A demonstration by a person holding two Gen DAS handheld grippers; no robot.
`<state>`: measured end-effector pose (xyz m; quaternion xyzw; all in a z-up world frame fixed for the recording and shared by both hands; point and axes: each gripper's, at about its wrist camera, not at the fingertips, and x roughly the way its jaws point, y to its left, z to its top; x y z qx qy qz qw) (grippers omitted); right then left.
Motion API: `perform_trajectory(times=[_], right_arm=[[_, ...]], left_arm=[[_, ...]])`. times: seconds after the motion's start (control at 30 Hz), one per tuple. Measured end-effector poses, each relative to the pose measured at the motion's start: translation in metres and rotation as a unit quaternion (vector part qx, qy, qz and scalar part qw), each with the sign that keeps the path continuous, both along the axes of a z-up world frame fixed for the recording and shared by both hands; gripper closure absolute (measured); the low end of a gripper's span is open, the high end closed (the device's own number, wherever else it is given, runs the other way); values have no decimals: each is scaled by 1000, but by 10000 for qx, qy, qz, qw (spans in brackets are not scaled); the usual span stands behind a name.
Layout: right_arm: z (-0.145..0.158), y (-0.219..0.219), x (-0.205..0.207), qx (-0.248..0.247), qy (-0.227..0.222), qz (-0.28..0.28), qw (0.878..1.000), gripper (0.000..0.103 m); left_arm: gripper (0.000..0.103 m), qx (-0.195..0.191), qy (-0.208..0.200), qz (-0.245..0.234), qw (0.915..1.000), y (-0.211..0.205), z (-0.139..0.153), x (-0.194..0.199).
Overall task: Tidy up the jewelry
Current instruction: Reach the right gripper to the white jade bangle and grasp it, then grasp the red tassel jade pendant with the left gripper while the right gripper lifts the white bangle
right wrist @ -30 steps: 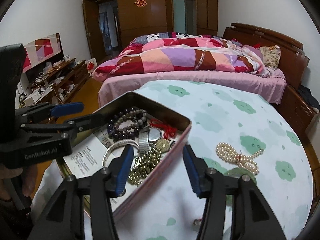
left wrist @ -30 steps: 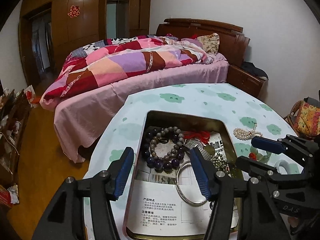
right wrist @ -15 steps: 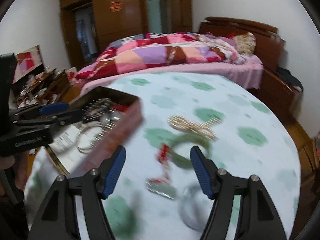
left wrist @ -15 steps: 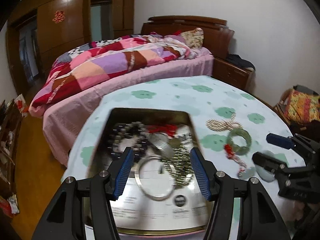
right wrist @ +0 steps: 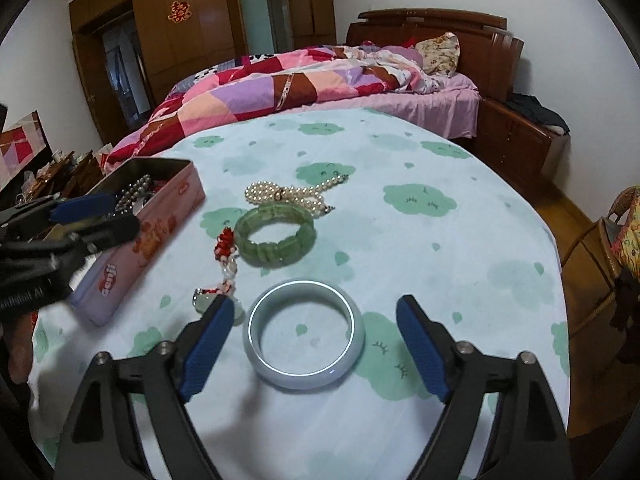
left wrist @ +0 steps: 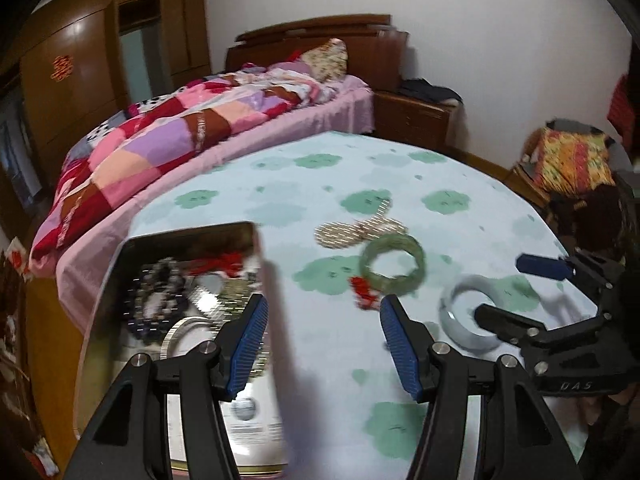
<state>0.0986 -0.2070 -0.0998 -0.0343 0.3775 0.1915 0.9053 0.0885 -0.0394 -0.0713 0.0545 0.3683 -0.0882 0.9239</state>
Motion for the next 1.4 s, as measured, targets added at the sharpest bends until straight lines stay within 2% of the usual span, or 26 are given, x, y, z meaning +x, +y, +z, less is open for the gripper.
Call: perform_trajectory(times=[0.13, 0.37, 0.53, 0.57, 0.6, 0.63, 0.77, 0.9, 1.07, 1.17, 1.27, 1.4], right_arm=[[-5, 4, -1, -104, 82, 103, 9999, 11], [-14, 11, 6, -269, 290, 158, 9991, 11], [-22, 22, 10, -601, 477, 241, 9968, 11], [-24, 23, 11, -638, 513, 232, 9964, 12], [-25, 23, 13, -657, 564, 229, 9960, 21], [-26, 22, 13, -637, 585, 245, 9960, 24], [-22, 17, 9, -574, 525, 189, 9968, 25], [-15, 8, 6, -691, 246, -54, 9973, 25], [-14, -14, 11, -487, 314, -312, 9978, 25], [-13, -13, 10, -543, 278, -370, 9975, 25], [-11, -15, 10, -375, 286, -323, 9984, 25], [-10, -16, 12, -295, 262, -390, 9985, 25]], left_arm=[[44, -14, 170, -103, 9998, -11, -10, 7], [44, -87, 259, -33, 9996, -10, -13, 10], [44, -106, 270, -96, 9995, -13, -14, 9], [44, -98, 280, -119, 9995, -15, -15, 10], [44, -75, 284, -144, 9995, -16, -16, 10], [44, -46, 291, -158, 9994, -17, -17, 10], [44, 10, 334, -227, 9992, -22, -19, 12], [44, 98, 418, -257, 9987, -30, -23, 16], [44, 109, 585, -354, 9976, -41, -30, 24], [47, 36, 700, -303, 9971, -41, -35, 29], [47, -53, 845, -279, 9960, -41, -41, 34], [51, 29, 956, -387, 9947, -47, -51, 37]])
